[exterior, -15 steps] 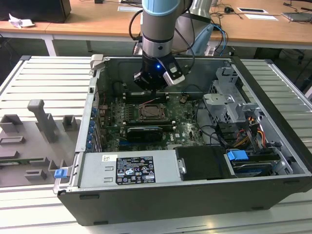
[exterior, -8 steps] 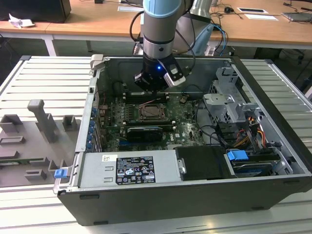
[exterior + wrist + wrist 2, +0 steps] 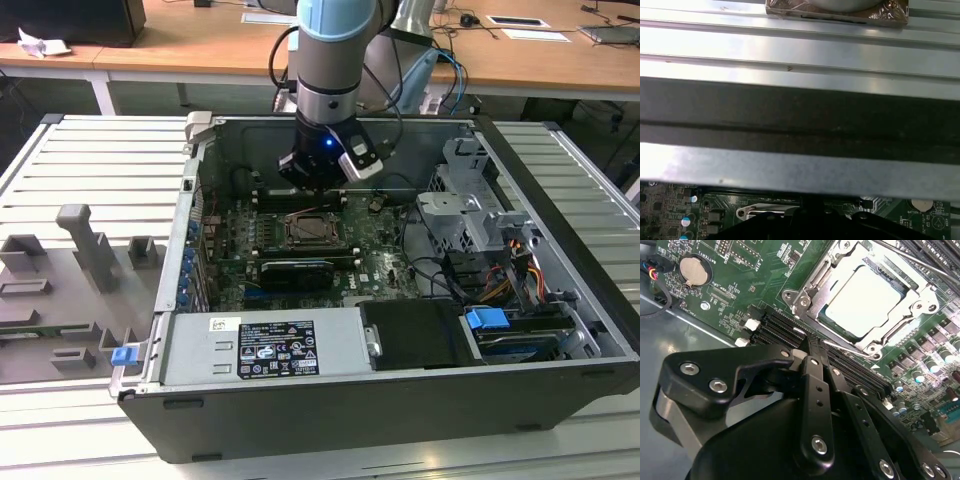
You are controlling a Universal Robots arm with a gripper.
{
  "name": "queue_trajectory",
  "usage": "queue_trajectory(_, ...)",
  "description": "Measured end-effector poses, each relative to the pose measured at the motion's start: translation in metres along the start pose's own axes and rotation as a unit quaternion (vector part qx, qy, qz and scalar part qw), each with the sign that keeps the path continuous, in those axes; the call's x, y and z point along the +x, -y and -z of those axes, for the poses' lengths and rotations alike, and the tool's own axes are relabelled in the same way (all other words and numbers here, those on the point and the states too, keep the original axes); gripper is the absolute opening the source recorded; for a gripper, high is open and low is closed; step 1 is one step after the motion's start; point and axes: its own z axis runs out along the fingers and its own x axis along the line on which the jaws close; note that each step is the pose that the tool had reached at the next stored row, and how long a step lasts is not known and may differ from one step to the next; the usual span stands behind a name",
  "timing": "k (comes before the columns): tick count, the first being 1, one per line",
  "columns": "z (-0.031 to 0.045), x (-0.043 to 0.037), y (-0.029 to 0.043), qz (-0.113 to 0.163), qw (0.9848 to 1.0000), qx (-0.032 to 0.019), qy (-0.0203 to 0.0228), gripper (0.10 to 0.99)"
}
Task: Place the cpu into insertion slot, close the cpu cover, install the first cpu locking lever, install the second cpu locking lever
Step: 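Install the first cpu locking lever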
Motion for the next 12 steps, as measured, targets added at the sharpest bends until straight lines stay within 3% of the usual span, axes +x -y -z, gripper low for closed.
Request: queue_trajectory(12,-0.0045,-0.0012,0.0007,0.000,1.0000,0.0000,0.0000,0.106)
